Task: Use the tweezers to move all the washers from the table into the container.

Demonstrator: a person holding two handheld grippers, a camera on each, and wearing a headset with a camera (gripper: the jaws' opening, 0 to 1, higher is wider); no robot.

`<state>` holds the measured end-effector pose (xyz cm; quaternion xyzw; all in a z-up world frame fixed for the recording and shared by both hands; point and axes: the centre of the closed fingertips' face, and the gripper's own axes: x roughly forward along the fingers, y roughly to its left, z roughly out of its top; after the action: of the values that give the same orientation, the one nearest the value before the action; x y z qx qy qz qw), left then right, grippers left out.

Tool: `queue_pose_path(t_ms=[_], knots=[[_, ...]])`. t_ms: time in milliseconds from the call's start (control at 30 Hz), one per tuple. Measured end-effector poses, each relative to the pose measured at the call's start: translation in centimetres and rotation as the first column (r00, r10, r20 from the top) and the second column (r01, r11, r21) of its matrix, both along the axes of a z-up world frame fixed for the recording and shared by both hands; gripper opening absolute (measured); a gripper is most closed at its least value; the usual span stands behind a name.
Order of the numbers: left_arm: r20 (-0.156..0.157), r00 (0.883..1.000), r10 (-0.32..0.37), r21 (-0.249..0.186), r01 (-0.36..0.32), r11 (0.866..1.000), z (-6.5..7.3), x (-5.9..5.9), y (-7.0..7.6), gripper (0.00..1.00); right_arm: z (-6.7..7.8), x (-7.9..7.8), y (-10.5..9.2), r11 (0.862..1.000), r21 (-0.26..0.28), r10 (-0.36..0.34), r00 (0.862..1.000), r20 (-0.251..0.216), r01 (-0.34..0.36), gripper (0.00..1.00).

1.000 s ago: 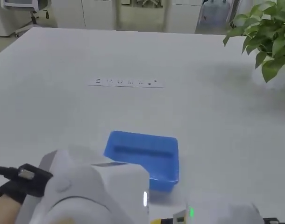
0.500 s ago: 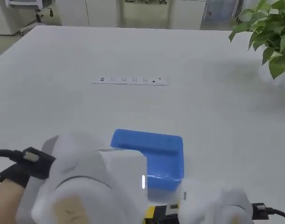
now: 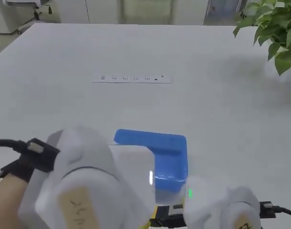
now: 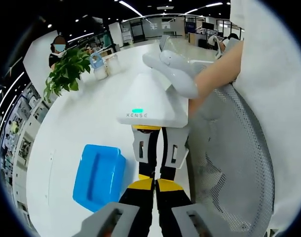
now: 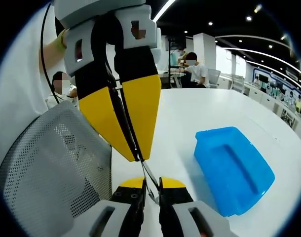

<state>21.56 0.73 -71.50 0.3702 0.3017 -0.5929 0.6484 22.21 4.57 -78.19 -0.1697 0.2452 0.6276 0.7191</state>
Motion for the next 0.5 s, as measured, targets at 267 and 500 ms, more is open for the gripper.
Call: queue_pose_path(t_ms=[267, 500], knots=[[-0.014, 1.000, 0.004, 0.006, -0.004, 1.000, -0.2, 0.0, 0.0, 0.00, -0.1, -0.2, 0.1, 1.000, -0.007, 0.007, 1.000, 0.004, -0.007, 0.06], [-0.033, 0.998, 0.050, -0.017, -0.050, 0.999, -0.1, 0.9, 0.4, 0.00, -0.2, 0.2, 0.3, 1.000, 0.005, -0.029, 0.999, -0.042, 0.029, 0.05]])
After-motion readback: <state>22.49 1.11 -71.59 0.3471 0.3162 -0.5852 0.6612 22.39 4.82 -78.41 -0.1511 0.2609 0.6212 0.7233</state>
